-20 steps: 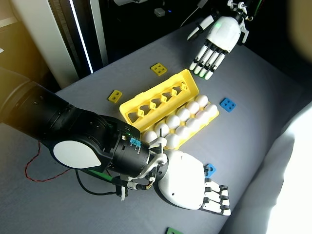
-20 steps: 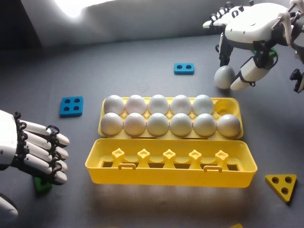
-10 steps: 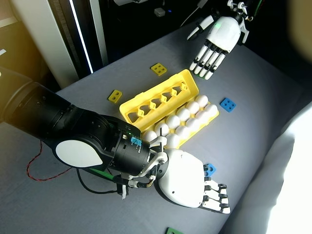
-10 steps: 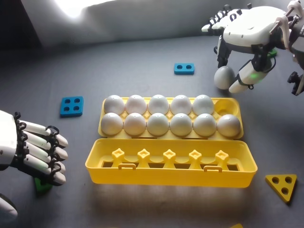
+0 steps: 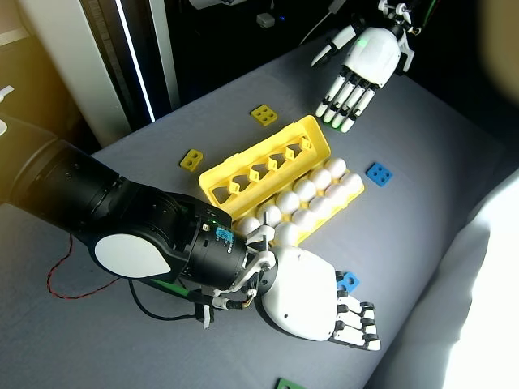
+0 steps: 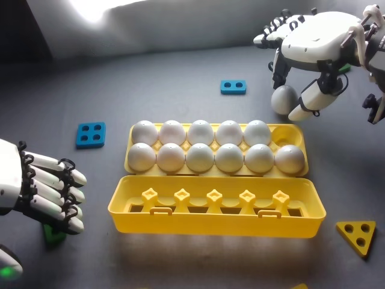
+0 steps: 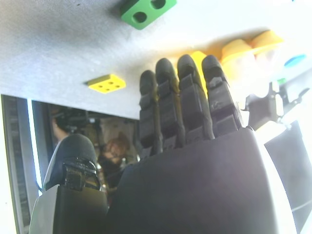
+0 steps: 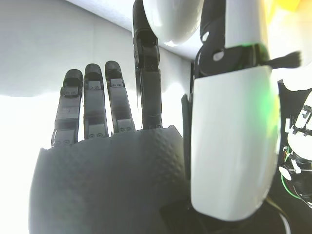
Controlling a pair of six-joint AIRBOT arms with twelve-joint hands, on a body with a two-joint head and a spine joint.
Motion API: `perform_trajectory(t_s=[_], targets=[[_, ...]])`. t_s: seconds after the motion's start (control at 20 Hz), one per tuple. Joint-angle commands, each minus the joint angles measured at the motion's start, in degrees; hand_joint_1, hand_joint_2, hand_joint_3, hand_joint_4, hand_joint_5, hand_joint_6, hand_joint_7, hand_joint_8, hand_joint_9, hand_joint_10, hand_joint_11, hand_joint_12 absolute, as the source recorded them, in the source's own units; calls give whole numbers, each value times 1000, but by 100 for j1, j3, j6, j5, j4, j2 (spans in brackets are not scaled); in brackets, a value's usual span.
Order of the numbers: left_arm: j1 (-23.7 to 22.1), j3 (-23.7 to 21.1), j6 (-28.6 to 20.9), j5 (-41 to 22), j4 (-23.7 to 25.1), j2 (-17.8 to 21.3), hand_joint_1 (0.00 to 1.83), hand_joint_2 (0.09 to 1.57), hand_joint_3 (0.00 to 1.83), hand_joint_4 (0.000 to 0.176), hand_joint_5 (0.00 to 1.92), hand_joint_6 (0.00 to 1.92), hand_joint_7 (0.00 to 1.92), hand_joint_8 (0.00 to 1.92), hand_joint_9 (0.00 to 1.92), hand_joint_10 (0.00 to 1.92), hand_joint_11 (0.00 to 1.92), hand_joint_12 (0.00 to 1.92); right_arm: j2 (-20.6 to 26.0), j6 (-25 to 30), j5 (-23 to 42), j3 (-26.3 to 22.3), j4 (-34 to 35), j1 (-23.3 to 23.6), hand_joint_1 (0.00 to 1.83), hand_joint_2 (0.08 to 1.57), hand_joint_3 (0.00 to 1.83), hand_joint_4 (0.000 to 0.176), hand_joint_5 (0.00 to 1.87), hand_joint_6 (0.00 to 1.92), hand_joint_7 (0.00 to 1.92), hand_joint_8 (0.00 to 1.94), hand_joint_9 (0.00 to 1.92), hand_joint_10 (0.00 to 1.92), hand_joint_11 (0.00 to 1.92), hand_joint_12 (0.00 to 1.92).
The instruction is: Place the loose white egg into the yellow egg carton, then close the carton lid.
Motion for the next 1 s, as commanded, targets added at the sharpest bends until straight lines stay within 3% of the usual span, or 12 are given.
perform_trajectory(t_s=[0.0,0.95], targets=[[-39,46,-43,-266,-327,67,0,1249,1,0,393,3,388,9,262,12,0,278,55,4,355,39,18,-26,1007,827,0,0,1037,9,78,2,41,1,0,10],[-74,36,-75,-242,-326,65,0,1233,0,0,392,1,399,5,289,8,0,328,-52,4,405,139,20,-95,978,826,0,0,1023,0,87,2,43,0,0,0]])
